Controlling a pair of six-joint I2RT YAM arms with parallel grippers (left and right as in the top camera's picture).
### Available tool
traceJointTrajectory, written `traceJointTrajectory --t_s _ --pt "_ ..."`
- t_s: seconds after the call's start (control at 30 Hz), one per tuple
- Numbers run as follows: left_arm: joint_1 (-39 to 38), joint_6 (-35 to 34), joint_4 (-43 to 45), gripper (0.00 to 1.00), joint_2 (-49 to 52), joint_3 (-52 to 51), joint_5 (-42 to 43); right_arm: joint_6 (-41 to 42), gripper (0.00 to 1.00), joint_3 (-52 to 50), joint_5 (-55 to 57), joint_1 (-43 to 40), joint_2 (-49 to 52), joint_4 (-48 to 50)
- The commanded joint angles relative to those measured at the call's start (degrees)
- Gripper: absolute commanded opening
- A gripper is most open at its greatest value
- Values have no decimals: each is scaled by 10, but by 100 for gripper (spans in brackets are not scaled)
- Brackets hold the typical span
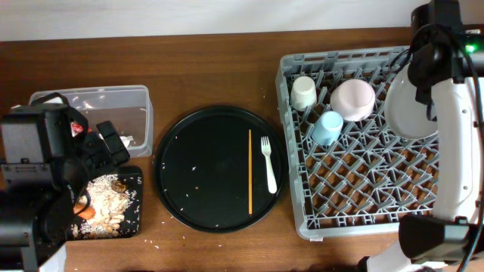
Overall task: Sort waste into correct bins and load items into the dishwasher rack
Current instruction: 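Lift the white plate and stand it upright in the rack's right side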
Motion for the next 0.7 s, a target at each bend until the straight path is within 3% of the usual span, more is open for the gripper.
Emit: traceJointTrajectory --t_s 0.0,0.13,0.5,0.53,0.6,0.63,0.67 --pt "3 7 0 99 2 5 -6 -52 4 -72 74 -9 4 85" --pt "3 7 0 99 2 5 -6 -156 4 -148 86 -2 4 201" --pt "3 7 0 99 2 5 -6 -156 7 -283 28 46 4 233" --pt "3 7 0 99 2 5 -6 -156 29 -283 28 46 4 233" --pt "3 7 0 99 2 5 -6 -156 63 -283 28 46 4 233" --pt "3 7 0 99 2 5 -6 -156 76 -283 29 46 4 233" --pt "3 7 0 99 2 5 -6 -156 82 -283 33 46 4 233"
